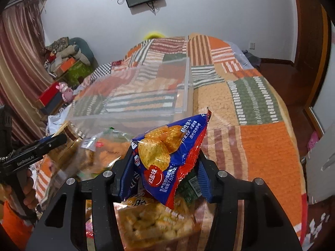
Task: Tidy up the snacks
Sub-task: 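Lower the bread into the clear box with the left tool while the right tool drops the chip bag in, then grasp the gold-wrapped bar with the left tool while the right tool grasps the cookie tray pack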
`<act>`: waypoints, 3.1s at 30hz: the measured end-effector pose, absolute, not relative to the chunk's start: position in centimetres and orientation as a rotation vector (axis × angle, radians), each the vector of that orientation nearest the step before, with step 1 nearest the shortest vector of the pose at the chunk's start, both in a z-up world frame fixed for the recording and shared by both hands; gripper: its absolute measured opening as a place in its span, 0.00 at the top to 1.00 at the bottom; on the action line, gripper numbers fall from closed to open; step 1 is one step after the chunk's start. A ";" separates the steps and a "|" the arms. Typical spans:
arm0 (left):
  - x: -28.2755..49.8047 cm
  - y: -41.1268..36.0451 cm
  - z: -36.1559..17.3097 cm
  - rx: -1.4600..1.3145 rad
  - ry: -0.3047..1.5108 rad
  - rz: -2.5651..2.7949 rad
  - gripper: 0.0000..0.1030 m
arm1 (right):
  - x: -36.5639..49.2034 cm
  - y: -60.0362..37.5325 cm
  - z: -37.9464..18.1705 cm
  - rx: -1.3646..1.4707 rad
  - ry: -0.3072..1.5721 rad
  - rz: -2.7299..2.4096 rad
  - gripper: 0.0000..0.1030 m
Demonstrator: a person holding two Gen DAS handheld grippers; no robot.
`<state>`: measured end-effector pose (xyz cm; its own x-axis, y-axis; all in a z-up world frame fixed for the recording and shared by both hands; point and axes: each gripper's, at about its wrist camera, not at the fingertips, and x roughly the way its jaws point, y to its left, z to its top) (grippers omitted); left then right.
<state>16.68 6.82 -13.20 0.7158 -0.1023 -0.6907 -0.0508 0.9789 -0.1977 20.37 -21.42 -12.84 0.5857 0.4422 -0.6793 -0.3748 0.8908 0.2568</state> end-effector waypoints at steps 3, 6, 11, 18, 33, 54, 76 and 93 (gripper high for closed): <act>16.0 6.5 -11.9 -0.187 0.738 -0.025 0.48 | 20.1 -21.8 -11.6 0.104 0.780 0.484 0.53; 15.7 6.3 -10.2 -0.169 0.698 -0.023 0.48 | 20.0 -21.7 -10.3 0.121 0.742 0.498 0.53; 16.0 5.9 -8.1 -0.149 0.642 -0.026 0.48 | 20.3 -21.0 -8.7 0.130 0.686 0.519 0.53; 18.5 5.4 -6.2 -0.125 0.604 -0.027 0.48 | 21.9 -19.4 -7.9 0.149 0.648 0.537 0.53; 25.3 5.1 -8.6 -0.095 0.672 -0.006 0.48 | 27.1 -15.7 -9.4 0.117 0.702 0.514 0.53; 29.2 4.1 -14.3 -0.051 0.847 -0.029 0.47 | 30.0 -13.6 -13.0 0.011 0.899 0.543 0.46; 19.4 4.6 -7.6 -0.038 0.742 -0.060 0.33 | 22.0 -17.4 -7.4 -0.031 0.706 0.516 0.26; 12.8 5.8 -14.0 -0.032 0.880 -0.029 0.31 | 17.0 -20.1 -13.9 -0.053 0.839 0.479 0.17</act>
